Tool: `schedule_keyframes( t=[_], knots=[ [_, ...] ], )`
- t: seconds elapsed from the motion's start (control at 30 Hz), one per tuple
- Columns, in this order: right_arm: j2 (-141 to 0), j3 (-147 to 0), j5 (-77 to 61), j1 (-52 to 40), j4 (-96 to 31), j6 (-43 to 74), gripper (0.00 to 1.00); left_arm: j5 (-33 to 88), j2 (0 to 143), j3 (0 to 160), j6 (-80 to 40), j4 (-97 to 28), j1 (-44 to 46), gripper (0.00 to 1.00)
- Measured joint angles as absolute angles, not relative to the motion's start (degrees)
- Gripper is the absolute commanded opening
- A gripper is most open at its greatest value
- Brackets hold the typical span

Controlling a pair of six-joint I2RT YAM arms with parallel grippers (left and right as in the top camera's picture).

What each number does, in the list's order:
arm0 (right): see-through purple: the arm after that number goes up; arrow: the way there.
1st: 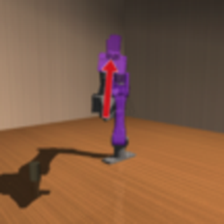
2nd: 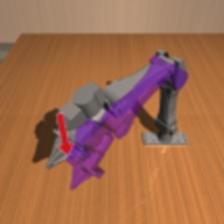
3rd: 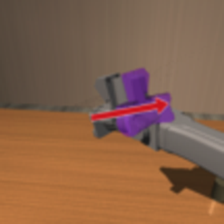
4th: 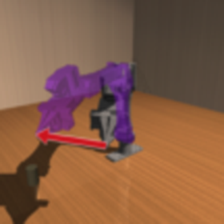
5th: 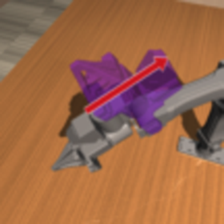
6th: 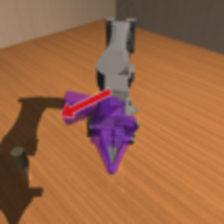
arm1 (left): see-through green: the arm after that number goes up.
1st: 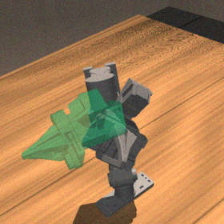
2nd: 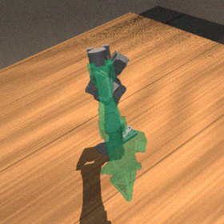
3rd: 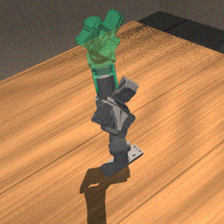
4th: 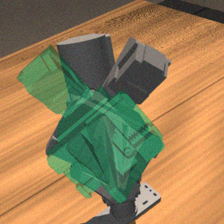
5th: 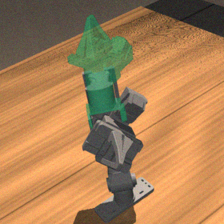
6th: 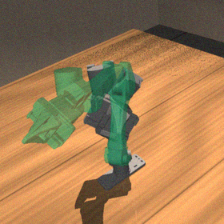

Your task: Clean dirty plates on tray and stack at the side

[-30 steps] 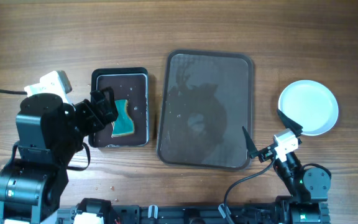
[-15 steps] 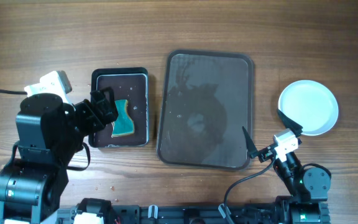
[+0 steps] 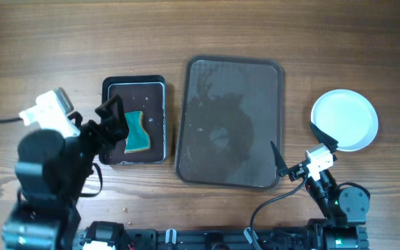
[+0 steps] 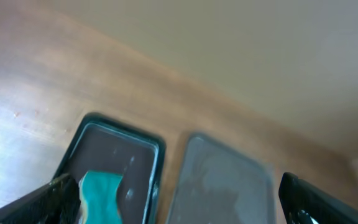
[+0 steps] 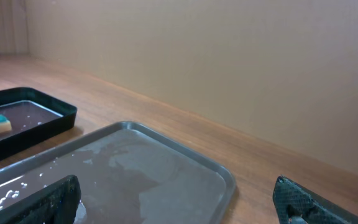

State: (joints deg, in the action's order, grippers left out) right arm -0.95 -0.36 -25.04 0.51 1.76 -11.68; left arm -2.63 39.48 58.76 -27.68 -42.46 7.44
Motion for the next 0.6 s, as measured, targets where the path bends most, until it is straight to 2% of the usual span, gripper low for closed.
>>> schedule_keyframes(
  t=[0.23,0.3,0.5,0.6],
  knots=[
    [-0.9,-0.4,-25.0,0.5,1.8,-11.7,1.00,-2.7,27.7,40.0,-27.7,-26.3,6.0,1.00],
    [-0.9,-0.4,-25.0,0.5,1.8,-11.7,1.00,-2.7,19.3,29.6,-27.7,-19.2,5.1,1.00],
    [-0.8,-0.4,-25.0,0.5,1.7,-11.7,1.00,-2.7,3.6,15.1,-27.7,-13.4,3.9,1.00],
    [-0.8,-0.4,-25.0,0.5,1.8,-11.7,1.00,-2.5,1.0,10.5,-27.7,-9.6,3.8,1.00]
  ],
)
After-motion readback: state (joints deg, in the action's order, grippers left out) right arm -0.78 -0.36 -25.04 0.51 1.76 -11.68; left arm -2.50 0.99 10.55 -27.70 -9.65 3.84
